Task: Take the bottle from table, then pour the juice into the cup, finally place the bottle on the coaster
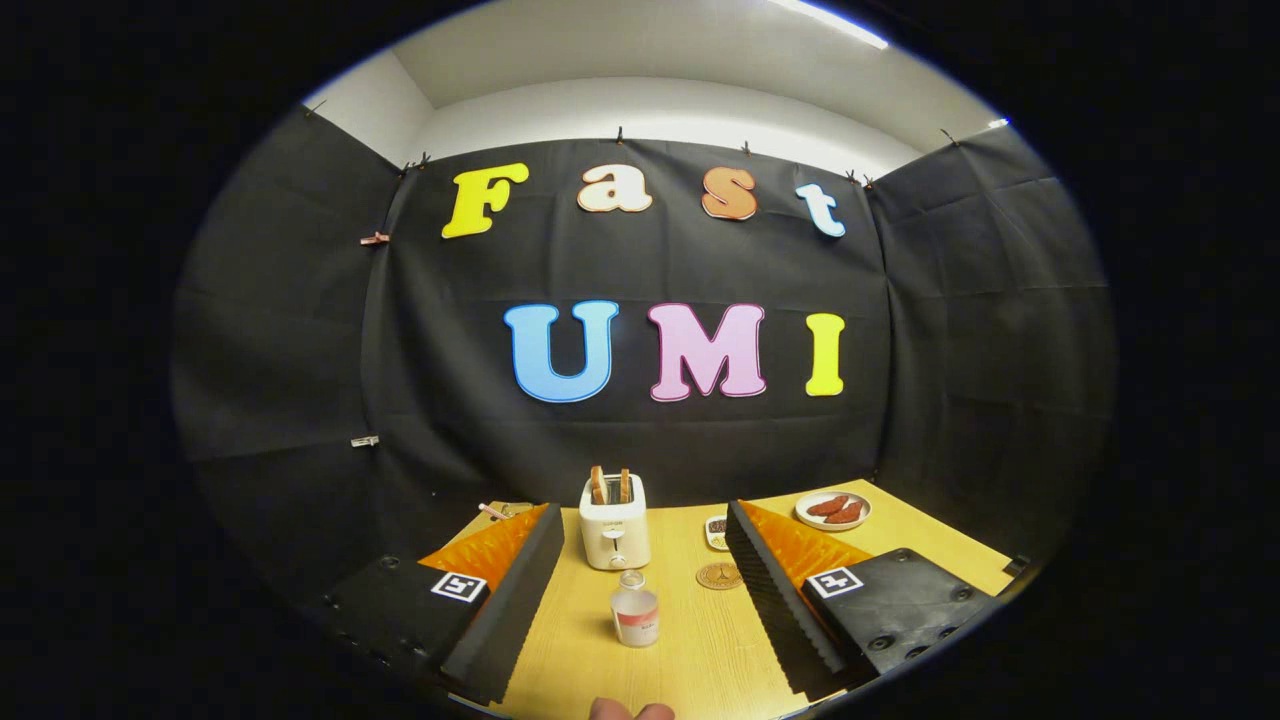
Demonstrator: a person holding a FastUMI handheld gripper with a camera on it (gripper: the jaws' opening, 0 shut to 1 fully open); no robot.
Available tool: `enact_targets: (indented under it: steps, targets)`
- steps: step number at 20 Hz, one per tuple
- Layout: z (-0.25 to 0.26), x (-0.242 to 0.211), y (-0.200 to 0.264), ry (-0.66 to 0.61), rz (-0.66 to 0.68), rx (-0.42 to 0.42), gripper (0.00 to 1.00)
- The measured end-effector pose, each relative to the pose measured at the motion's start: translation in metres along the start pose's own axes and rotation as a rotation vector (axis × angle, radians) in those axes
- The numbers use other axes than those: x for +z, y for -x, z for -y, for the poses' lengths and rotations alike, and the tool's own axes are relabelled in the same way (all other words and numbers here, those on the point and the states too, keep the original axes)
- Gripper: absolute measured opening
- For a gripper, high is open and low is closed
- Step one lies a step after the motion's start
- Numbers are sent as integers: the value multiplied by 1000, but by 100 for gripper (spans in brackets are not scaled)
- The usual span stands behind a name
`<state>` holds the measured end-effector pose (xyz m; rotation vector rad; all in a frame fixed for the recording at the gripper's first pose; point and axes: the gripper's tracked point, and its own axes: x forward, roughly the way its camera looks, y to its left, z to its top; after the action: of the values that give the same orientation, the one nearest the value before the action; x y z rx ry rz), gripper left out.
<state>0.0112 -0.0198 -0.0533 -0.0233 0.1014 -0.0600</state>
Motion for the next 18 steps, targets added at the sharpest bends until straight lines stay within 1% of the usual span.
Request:
enact_targets:
  steps: [3, 7, 9, 13, 18]
  targets:
    - [-3, -6, -1, 1, 32, -1, 100]
    - [2, -30, -10, 31, 20, -36, 100]
    - [4, -47, -16, 36, 8, -52, 100]
    - [-4, -92, -35, 11, -23, -46, 100]
    - [-5, -137, -63, -25, 7, -68, 100]
